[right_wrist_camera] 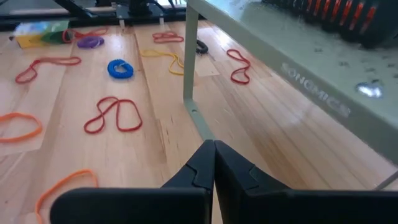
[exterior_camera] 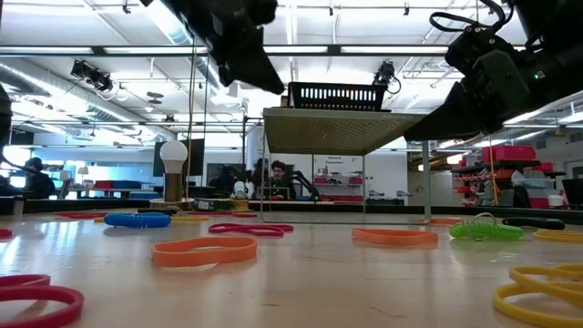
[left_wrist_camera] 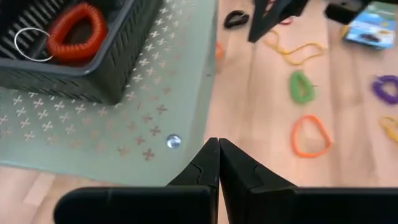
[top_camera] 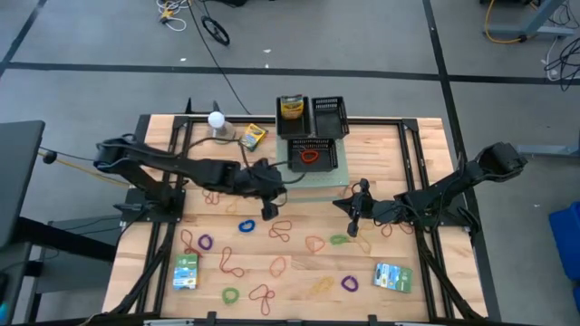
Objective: Pick & Place Office Desk Supplies
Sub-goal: Adjust the shelf
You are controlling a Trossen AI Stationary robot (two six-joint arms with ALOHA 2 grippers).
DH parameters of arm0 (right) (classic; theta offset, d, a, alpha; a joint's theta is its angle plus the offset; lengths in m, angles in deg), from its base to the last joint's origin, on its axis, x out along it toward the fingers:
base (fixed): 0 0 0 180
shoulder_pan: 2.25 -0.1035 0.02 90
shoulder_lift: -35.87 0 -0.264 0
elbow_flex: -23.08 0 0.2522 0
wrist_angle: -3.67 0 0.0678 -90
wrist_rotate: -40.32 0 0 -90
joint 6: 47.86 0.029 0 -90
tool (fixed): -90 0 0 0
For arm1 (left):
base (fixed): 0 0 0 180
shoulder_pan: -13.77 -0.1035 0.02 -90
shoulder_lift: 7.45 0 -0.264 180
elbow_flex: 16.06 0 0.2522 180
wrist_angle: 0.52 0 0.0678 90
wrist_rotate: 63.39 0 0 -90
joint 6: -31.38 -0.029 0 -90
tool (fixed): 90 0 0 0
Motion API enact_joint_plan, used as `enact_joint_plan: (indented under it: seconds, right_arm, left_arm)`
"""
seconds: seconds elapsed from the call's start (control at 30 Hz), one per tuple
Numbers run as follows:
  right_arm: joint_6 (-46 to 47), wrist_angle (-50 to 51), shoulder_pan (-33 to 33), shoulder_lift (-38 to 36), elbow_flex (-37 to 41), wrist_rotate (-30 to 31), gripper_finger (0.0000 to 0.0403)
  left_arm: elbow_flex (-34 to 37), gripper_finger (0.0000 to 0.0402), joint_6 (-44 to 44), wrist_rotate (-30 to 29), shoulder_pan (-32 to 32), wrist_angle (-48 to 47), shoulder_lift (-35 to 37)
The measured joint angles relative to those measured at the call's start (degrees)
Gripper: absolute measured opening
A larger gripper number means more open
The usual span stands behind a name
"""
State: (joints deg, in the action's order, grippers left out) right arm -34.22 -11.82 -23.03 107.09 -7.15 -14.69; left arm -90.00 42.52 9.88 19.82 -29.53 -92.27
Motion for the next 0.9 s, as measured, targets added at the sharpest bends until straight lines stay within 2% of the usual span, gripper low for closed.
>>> enact_joint_plan:
  seconds: [0.9]
  right_arm:
    - [0.01,0.38,0.0,0.0,0.0,-0.01,0.0011]
  left_arm:
    - [-0.05,0.0008,-1.7,-5.56,-1.16,-4.81,-1.3]
